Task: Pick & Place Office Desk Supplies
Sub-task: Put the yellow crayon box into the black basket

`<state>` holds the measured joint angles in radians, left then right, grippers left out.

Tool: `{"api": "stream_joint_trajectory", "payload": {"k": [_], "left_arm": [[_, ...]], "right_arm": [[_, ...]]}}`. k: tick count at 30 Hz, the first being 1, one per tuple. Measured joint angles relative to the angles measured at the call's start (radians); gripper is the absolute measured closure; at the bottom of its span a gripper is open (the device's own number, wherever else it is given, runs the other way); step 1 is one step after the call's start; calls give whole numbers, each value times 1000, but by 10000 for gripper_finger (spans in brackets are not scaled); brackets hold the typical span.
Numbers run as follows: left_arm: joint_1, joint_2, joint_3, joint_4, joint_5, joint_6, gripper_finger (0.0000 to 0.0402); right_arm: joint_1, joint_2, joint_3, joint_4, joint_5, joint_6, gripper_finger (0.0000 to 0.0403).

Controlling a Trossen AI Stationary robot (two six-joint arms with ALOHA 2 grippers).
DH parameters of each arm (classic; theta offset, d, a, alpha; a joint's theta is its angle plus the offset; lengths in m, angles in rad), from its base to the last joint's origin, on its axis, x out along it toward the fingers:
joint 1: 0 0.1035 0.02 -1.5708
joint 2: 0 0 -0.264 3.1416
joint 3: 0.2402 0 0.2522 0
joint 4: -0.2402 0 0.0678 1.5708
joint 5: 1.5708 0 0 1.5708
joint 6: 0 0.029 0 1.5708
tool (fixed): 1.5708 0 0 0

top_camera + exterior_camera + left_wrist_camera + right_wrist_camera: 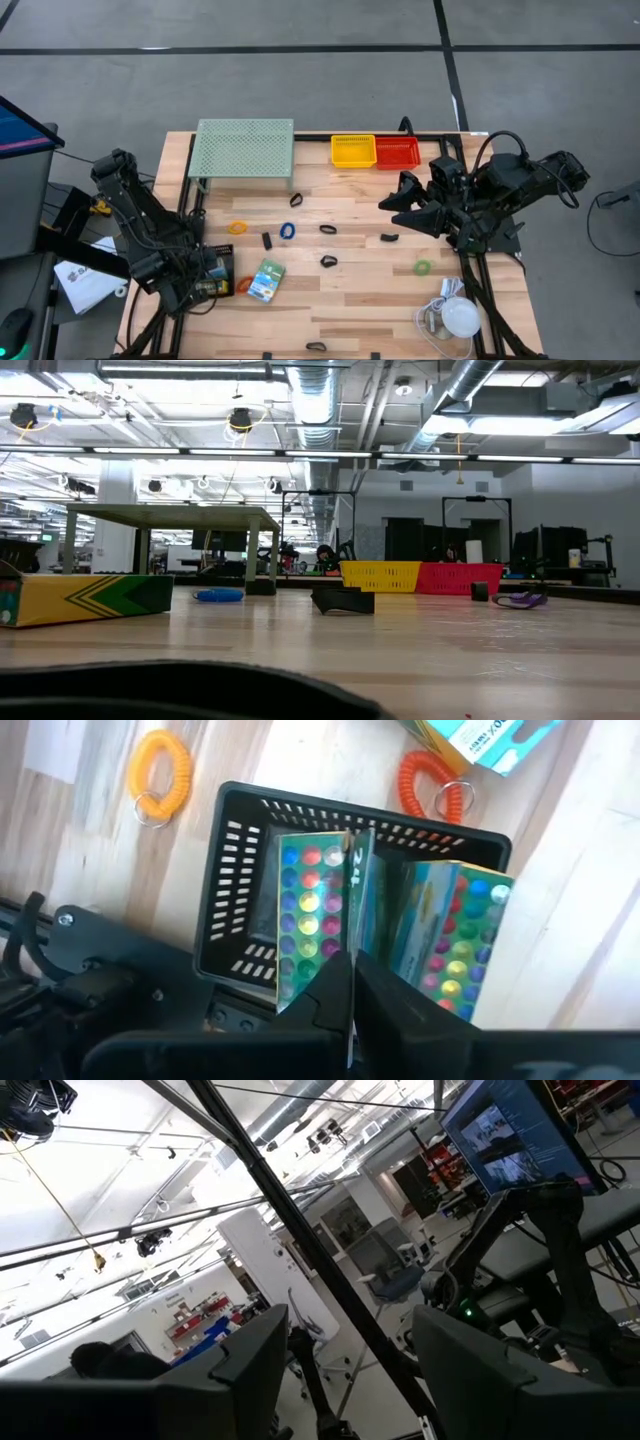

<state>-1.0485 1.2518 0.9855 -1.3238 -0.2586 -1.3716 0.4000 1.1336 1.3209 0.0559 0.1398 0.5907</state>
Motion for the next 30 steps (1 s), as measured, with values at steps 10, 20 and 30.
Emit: {"api": "stream_joint_trajectory", "payload": {"k": [10, 20, 30], "left_arm": [[0, 0, 0, 51, 8, 2, 366], [0, 0, 0, 58, 20, 2, 335], [1, -42, 0, 75, -33, 2, 331]], "right_arm": [[21, 0, 0, 5, 0, -12, 191], [25, 0, 0, 5, 0, -15, 191], [25, 0, 0, 5, 15, -15, 191]]}}
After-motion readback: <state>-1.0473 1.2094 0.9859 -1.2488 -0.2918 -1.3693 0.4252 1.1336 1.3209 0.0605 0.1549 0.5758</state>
